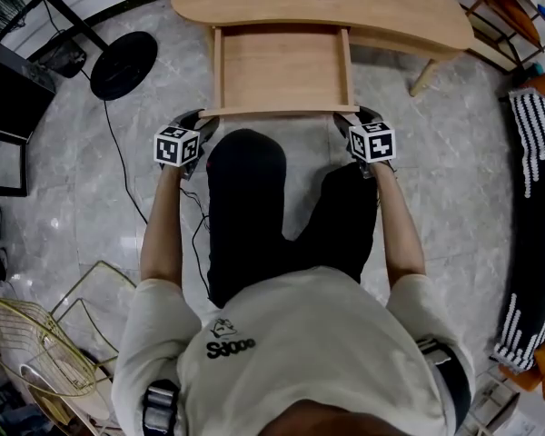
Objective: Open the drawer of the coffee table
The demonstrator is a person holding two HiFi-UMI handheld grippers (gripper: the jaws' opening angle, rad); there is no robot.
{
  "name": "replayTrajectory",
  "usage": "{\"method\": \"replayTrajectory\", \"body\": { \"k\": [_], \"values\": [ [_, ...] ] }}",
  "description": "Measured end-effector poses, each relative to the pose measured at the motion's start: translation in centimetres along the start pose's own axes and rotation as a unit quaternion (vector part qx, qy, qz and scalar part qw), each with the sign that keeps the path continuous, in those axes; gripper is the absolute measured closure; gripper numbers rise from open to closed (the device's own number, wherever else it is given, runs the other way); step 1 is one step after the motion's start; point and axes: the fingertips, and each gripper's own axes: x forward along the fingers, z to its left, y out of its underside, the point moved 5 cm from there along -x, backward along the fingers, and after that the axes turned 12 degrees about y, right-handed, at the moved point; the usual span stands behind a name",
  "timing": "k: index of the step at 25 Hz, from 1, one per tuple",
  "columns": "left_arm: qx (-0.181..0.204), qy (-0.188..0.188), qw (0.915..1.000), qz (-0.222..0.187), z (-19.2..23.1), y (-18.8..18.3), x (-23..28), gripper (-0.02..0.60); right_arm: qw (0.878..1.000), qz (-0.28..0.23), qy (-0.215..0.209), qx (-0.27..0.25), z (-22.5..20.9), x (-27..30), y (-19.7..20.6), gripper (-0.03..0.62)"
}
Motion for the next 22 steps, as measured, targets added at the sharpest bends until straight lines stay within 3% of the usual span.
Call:
{"method": "replayTrajectory", "body": {
  "k": [5, 10, 13, 16, 18, 22],
  "values": [
    [-0.03, -0.001, 0.9993, -0.023, 0.3, 0.7, -0.5, 0.378, 0.999, -0.01, -0.002, -0.03, -1.0, -0.6, 0.2, 0.395],
    [-0.045, -0.028, 0.9981, -0.033, 1.3, 1.9, -2.5, 0.396, 0.999, -0.011, 0.016, -0.026, -3.8, -1.9, 0.9, 0.412],
    [-0.044, -0.053, 0.9969, -0.038, 2.4, 1.9, -4.2, 0.431, 0.999, -0.016, 0.039, -0.024, -6.0, -2.9, 0.9, 0.439],
    [-0.063, -0.084, 0.9915, -0.077, 4.0, 0.5, -6.5, 0.472, 0.996, -0.024, 0.08, -0.026, -8.1, -3.8, -0.2, 0.49],
    [-0.053, -0.107, 0.9878, -0.1, 4.7, -1.2, -7.9, 0.498, 0.994, -0.037, 0.102, -0.024, -9.2, -4.6, -1.7, 0.532],
    [0.011, -0.138, 0.9841, -0.111, 4.7, -5.7, -9.1, 0.542, 0.99, -0.076, 0.113, -0.023, -9.7, -6.2, -5.6, 0.585]
  ]
}}
